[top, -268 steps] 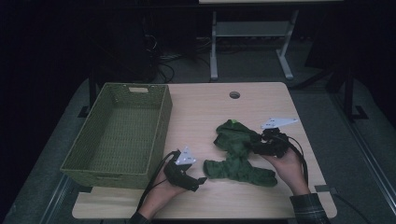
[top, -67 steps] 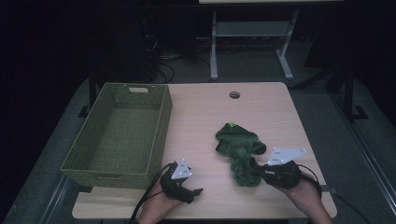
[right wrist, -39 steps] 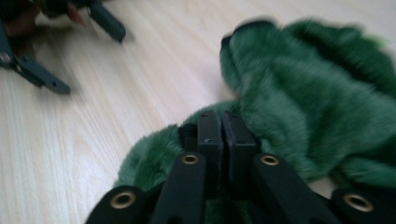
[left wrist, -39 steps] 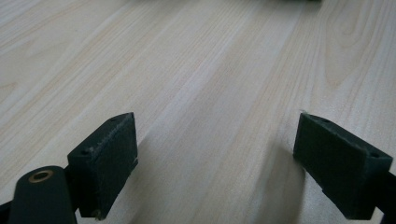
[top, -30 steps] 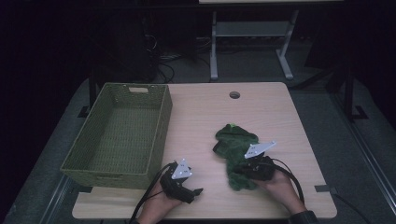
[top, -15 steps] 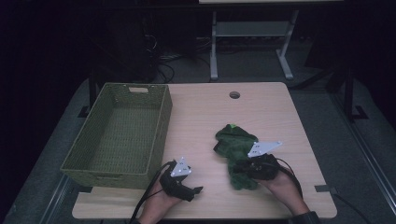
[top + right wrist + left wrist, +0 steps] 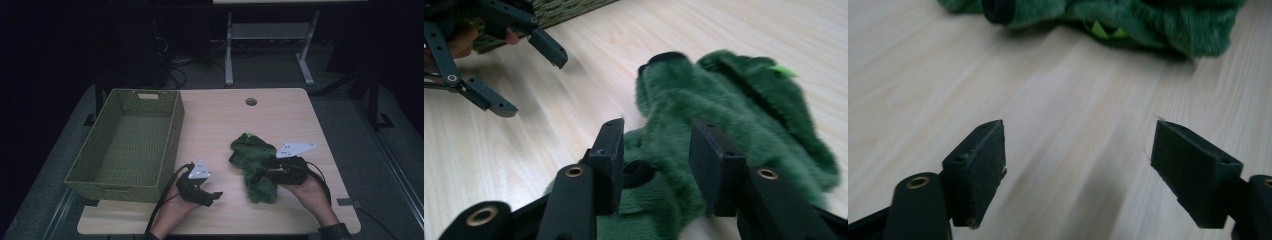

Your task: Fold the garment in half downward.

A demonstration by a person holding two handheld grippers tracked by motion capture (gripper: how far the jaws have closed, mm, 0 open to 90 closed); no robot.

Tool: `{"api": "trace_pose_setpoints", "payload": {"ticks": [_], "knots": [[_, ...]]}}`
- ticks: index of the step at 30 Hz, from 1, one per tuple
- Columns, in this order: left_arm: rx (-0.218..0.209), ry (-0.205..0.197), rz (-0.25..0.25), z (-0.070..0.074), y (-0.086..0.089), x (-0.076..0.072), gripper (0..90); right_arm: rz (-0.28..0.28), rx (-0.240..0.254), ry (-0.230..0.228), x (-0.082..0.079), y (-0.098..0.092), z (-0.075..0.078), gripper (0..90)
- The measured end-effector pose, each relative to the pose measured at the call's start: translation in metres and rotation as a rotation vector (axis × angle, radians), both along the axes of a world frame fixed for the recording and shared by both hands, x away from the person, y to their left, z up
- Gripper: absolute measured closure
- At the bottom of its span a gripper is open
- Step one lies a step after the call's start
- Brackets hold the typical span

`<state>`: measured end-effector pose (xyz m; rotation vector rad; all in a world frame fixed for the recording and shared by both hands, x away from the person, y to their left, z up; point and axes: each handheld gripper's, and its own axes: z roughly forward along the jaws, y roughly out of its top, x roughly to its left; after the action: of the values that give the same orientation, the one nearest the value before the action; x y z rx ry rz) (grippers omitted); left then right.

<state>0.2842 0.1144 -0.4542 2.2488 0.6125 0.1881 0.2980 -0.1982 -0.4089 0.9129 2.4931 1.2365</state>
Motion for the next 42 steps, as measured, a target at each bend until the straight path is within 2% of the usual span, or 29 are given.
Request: {"api": "trace_pose_setpoints", "payload": {"ticks": [5,7,10,12,13,17,18,19,20,23,24,26,28,30,32,34,35,39,42], "knots": [[-0.015,-0.006,-0.009,0.012,-0.009,0.013,26.8,-0.016,0.004,-0.008,0.007,-0.006,0.007,56.0],[-0.018,-0.012,-0.017,0.019,-0.015,0.022,28.6,-0.023,0.004,-0.013,0.010,-0.007,0.008,55.9],[-0.026,-0.014,-0.014,0.024,-0.018,0.028,30.2,-0.033,0.003,-0.019,0.015,-0.008,0.010,55.5],[-0.046,-0.025,-0.008,0.032,-0.020,0.038,35.1,-0.039,0.000,-0.024,0.021,-0.010,0.013,55.4],[-0.046,-0.025,-0.008,0.032,-0.020,0.038,36.1,-0.039,0.000,-0.024,0.021,-0.010,0.013,55.4],[-0.054,-0.037,0.017,0.043,-0.025,0.060,39.7,-0.056,0.001,-0.025,0.037,-0.013,0.018,55.5],[-0.054,-0.037,0.017,0.043,-0.025,0.060,40.6,-0.063,-0.001,-0.024,0.041,-0.013,0.019,55.5],[-0.058,-0.034,0.031,0.044,-0.027,0.068,41.1,-0.066,-0.001,-0.020,0.044,-0.013,0.020,55.5],[-0.058,-0.034,0.031,0.044,-0.027,0.068,41.4,-0.066,-0.001,-0.020,0.044,-0.013,0.020,55.5],[-0.066,-0.023,0.061,0.045,-0.031,0.089,42.3,-0.091,-0.003,-0.018,0.059,-0.016,0.021,55.6],[-0.066,-0.023,0.061,0.045,-0.031,0.089,42.7,-0.091,-0.003,-0.018,0.059,-0.016,0.021,55.6],[-0.048,-0.018,0.071,0.043,-0.035,0.102,43.0,-0.108,-0.009,-0.005,0.073,-0.019,0.019,55.7],[-0.040,-0.018,0.073,0.042,-0.037,0.106,43.0,-0.114,-0.018,0.003,0.076,-0.019,0.018,55.7],[-0.027,-0.006,0.087,0.036,-0.041,0.120,43.2,-0.125,-0.032,0.022,0.089,-0.022,0.011,55.7],[-0.025,0.002,0.092,0.033,-0.042,0.124,43.2,-0.132,-0.038,0.029,0.093,-0.022,0.008,55.7],[-0.015,0.022,0.094,0.026,-0.044,0.132,43.4,-0.139,-0.041,0.053,0.099,-0.024,0.001,55.7],[-0.027,0.047,0.107,0.017,-0.048,0.139,43.5,-0.149,-0.046,0.071,0.105,-0.025,-0.008,55.4],[-0.025,0.063,0.105,0.009,-0.050,0.146,44.3,-0.148,-0.062,0.093,0.110,-0.025,-0.018,55.1],[-0.015,0.061,0.091,0.003,-0.057,0.149,44.4,-0.131,-0.103,0.119,0.118,-0.020,-0.032,54.5]]}}
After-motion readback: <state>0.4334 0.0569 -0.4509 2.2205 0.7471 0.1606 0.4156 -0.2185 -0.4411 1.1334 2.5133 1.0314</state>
